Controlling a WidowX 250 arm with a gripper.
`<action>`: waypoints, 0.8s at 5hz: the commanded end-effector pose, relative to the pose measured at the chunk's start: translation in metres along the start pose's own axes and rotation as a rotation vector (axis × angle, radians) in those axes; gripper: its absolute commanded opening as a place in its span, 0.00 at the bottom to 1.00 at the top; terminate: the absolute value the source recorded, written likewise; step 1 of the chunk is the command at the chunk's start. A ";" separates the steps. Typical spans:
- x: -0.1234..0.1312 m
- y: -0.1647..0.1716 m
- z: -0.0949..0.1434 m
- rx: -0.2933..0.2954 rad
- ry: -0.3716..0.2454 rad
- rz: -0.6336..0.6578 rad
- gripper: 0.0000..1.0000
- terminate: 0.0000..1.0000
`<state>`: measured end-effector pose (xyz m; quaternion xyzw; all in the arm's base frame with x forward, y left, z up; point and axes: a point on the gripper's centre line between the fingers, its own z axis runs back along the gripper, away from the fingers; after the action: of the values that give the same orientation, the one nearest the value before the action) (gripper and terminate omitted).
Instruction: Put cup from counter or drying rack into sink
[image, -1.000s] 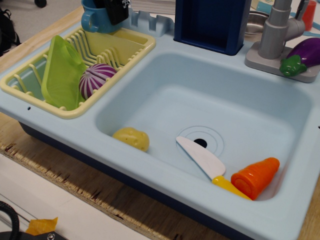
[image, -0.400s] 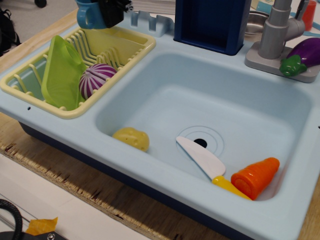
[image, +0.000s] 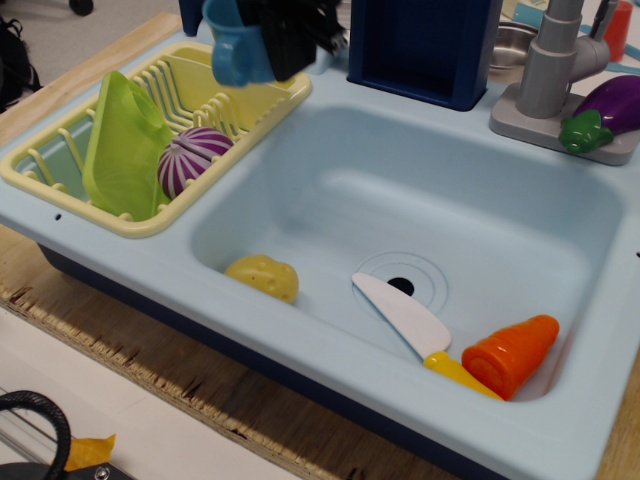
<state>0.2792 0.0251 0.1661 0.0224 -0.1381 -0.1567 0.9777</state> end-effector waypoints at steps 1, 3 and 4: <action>-0.003 -0.030 -0.014 -0.076 -0.011 0.001 1.00 0.00; -0.002 -0.046 -0.049 -0.200 -0.032 -0.044 1.00 0.00; -0.002 -0.046 -0.049 -0.200 -0.032 -0.044 1.00 0.00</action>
<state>0.2742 -0.0212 0.1082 -0.0778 -0.1235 -0.1952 0.9698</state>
